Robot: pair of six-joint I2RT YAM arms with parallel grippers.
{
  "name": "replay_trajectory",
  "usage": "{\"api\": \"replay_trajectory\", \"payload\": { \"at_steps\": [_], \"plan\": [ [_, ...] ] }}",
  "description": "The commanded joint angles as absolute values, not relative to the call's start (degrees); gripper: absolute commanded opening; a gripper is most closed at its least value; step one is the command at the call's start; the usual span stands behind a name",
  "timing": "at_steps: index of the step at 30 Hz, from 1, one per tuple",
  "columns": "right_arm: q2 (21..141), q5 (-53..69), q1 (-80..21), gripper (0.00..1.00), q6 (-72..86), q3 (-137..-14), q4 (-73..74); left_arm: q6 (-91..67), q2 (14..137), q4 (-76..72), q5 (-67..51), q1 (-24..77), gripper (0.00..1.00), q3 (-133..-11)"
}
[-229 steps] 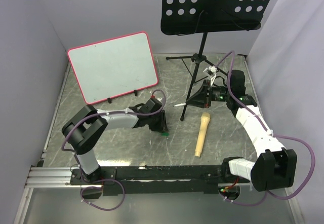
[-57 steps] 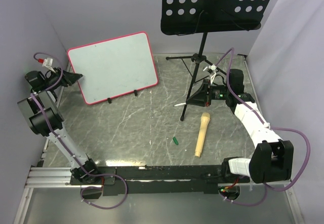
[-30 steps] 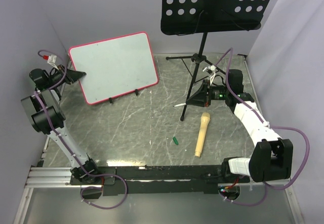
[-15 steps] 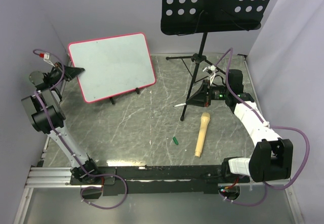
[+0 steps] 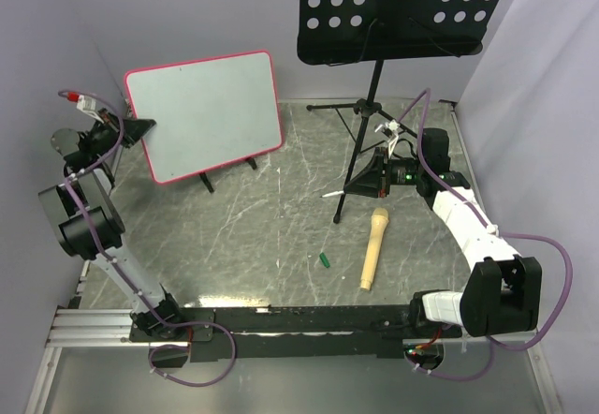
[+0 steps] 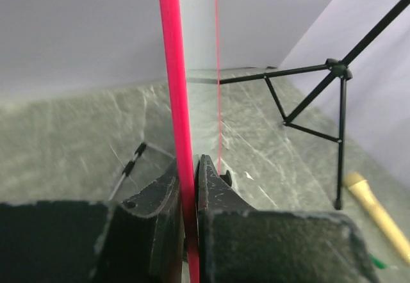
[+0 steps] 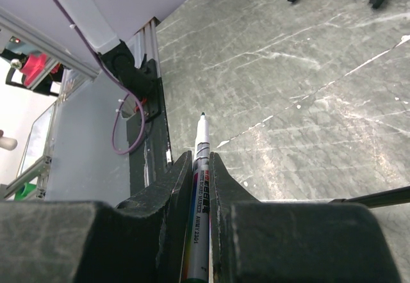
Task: Write a sentence on the whiteboard
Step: Pick up the Whiteboard stand from the Whiteboard stand.
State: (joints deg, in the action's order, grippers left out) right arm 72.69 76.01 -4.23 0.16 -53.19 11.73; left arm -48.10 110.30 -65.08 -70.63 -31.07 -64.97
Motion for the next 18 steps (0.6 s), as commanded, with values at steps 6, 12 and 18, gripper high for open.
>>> {"api": "replay_trajectory", "payload": {
  "at_steps": [6,12,18],
  "plan": [
    [73.3,76.82,-3.96,0.0,-0.61,-54.05,10.19,-39.0,108.28,-78.63,-61.96,-30.85,0.01,-70.31],
    [73.65,76.73,-4.04,0.0,-0.88,-54.14,10.37,-50.18,110.92,-84.64,-61.09,-30.85,0.01,-72.77],
    [73.74,76.9,-3.96,0.0,-0.88,-54.23,10.37,-52.56,109.69,-80.6,-61.61,-30.76,0.01,-71.99]
  ]
}}
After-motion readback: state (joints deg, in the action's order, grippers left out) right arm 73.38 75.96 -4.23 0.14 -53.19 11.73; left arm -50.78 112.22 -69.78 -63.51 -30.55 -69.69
